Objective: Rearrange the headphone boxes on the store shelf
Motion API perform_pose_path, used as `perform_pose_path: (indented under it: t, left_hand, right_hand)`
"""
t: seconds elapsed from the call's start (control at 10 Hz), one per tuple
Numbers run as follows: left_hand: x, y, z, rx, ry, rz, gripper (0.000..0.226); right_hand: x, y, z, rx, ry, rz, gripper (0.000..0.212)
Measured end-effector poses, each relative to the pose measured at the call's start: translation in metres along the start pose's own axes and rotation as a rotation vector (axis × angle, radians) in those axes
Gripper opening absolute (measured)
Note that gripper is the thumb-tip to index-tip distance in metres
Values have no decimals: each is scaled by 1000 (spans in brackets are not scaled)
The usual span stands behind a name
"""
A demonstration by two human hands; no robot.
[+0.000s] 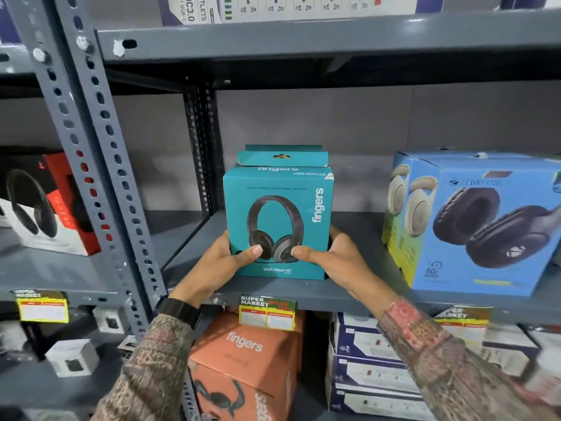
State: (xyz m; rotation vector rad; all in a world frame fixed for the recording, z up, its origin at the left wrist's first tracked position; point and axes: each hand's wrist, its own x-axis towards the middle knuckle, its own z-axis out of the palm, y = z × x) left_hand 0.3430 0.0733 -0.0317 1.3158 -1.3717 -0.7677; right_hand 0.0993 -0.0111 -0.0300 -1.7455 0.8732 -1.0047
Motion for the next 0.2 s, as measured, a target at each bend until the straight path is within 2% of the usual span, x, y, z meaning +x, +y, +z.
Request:
perform_pose_path:
  t: [0.2]
  left_hand:
    - [-5,5,2,1,29,-40,42]
  right_hand:
    - [-5,-4,2,-5,-38,13,81]
